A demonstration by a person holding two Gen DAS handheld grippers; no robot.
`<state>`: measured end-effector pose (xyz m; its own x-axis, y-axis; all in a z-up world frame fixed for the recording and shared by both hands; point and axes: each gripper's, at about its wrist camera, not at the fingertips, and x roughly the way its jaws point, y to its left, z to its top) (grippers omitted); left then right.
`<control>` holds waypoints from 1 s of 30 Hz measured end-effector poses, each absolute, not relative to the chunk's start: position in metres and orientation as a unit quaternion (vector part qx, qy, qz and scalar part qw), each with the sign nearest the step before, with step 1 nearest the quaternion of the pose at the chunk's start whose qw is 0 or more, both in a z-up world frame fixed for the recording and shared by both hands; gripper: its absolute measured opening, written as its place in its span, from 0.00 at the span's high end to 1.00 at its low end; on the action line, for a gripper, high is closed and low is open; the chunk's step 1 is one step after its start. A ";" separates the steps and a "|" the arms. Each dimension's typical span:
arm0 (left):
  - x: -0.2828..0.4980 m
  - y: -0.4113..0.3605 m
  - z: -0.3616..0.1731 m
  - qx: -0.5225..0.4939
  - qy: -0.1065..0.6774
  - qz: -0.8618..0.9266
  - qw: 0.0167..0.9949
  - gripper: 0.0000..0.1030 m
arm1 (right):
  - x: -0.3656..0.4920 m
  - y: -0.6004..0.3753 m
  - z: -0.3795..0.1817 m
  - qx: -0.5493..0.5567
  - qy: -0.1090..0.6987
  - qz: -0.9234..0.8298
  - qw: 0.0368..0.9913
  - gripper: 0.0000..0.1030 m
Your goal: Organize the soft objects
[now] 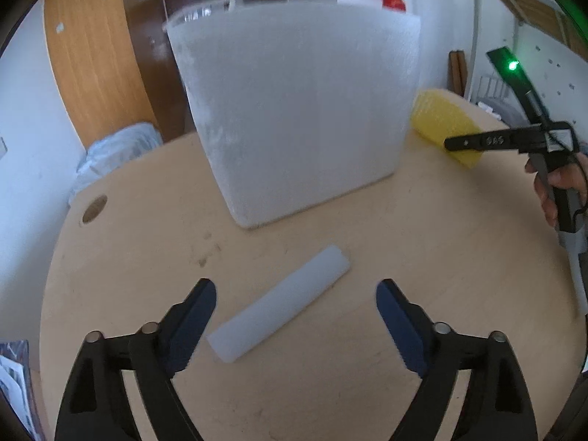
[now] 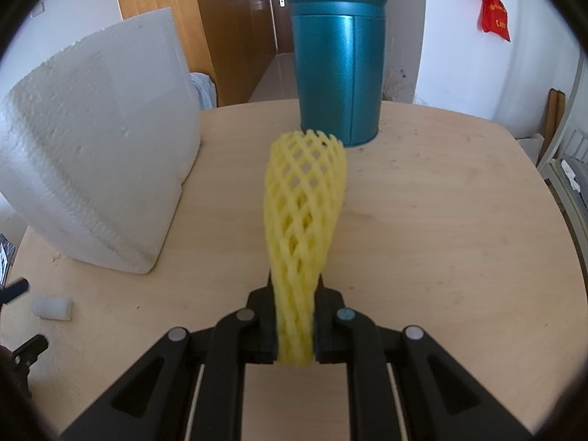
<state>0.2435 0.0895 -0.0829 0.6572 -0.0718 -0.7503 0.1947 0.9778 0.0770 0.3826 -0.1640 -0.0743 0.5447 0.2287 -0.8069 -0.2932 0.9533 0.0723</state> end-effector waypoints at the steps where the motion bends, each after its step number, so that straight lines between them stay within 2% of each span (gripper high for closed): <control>1: 0.246 0.091 -0.084 0.072 0.414 -0.076 0.904 0.13 | 0.383 -0.164 -0.074 -0.036 0.454 0.150 0.878 0.85; 7: 0.267 0.107 -0.100 0.037 0.454 -0.075 0.887 0.13 | 0.383 -0.165 -0.074 -0.035 0.454 0.153 0.877 0.85; 16: 0.265 0.104 -0.104 0.041 0.465 -0.076 0.881 0.22 | 0.383 -0.165 -0.075 -0.034 0.453 0.155 0.877 0.85; 18: 0.264 0.105 -0.103 0.038 0.466 -0.078 0.881 0.28 | 0.383 -0.165 -0.075 -0.034 0.454 0.156 0.877 0.84; 20: 0.264 0.104 -0.102 0.039 0.465 -0.077 0.881 0.45 | 0.383 -0.165 -0.075 -0.034 0.454 0.156 0.877 0.84; 22: 0.262 0.102 -0.100 0.042 0.465 -0.079 0.881 0.55 | 0.383 -0.164 -0.076 -0.036 0.454 0.158 0.876 0.84; 24: 0.259 0.098 -0.100 0.050 0.463 -0.079 0.882 0.60 | 0.382 -0.163 -0.076 -0.037 0.453 0.160 0.876 0.84; 29: 0.254 0.095 -0.098 0.046 0.460 -0.078 0.883 0.82 | 0.381 -0.163 -0.075 -0.036 0.452 0.161 0.876 0.84; 30: 0.253 0.095 -0.097 0.048 0.459 -0.076 0.884 0.84 | 0.381 -0.164 -0.075 -0.036 0.452 0.161 0.877 0.84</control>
